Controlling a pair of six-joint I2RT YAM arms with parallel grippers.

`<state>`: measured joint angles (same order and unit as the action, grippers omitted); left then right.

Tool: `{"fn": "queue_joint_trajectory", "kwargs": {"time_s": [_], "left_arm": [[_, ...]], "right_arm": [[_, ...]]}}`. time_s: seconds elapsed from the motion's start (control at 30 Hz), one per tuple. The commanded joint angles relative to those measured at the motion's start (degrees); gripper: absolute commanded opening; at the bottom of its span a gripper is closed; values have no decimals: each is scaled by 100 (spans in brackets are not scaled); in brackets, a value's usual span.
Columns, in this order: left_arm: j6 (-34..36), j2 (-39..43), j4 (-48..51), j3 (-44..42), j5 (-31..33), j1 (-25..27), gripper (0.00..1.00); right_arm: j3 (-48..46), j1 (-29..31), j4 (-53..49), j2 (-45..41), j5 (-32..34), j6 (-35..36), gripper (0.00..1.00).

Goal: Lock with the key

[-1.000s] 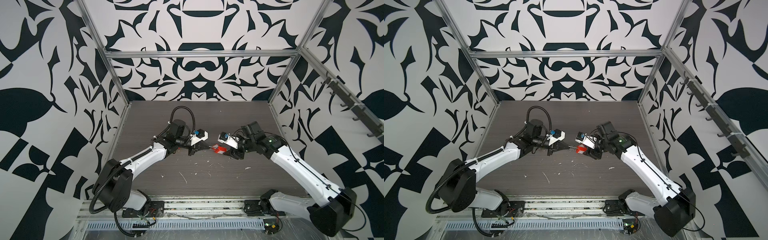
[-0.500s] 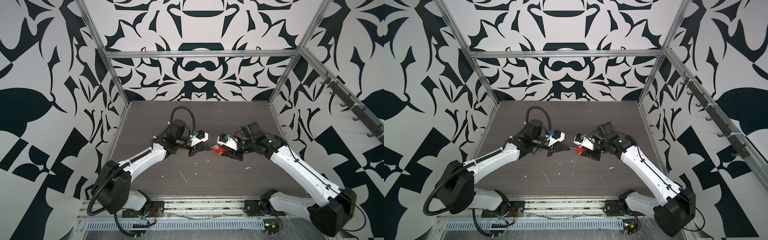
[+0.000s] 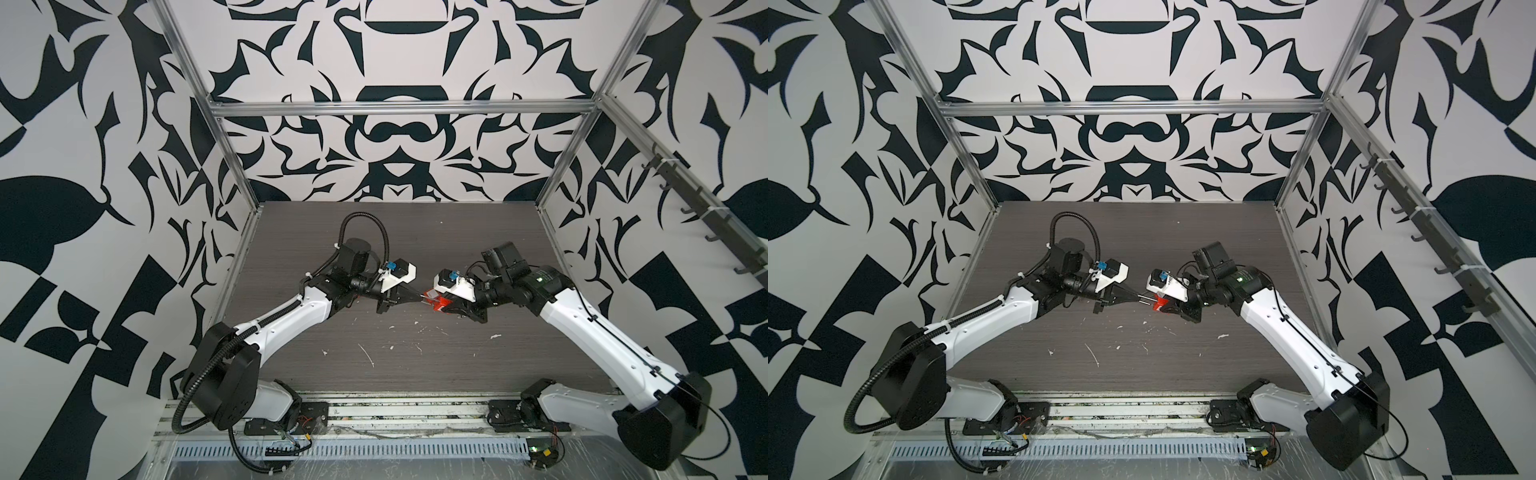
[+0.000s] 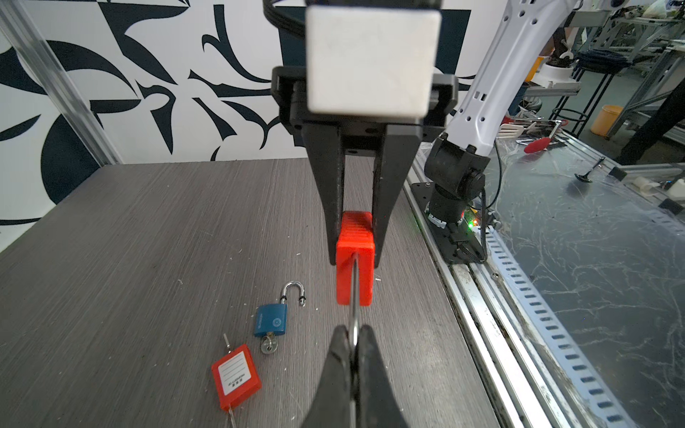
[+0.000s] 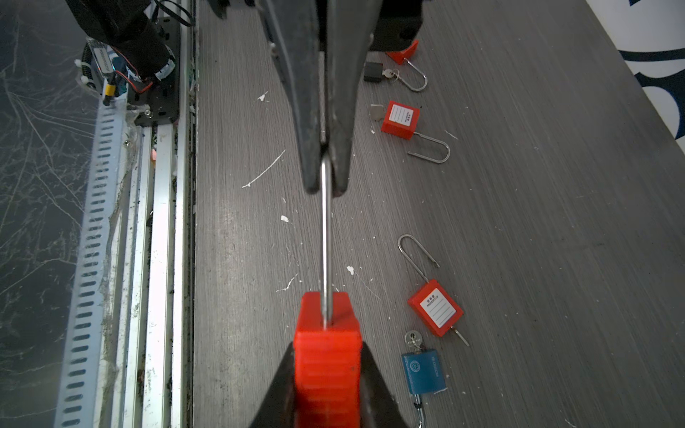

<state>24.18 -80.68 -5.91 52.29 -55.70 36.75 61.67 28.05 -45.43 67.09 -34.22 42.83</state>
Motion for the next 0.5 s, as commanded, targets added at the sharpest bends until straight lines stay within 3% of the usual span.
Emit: {"fn": "queue_joint_trajectory", "kwargs": {"time_s": [0.0, 0.23, 0.47], "left_arm": [[-240, -44, -119, 264, -304, 25, 0], [-373, -33, -375, 93, -177, 42, 0], [-190, -45, -476, 54, -90, 130, 0]], "right_arm": [[234, 20, 392, -46, -287, 142, 15], [164, 75, 944, -101, -380, 210, 12], [489, 77, 889, 161, -1031, -257, 12]]}}
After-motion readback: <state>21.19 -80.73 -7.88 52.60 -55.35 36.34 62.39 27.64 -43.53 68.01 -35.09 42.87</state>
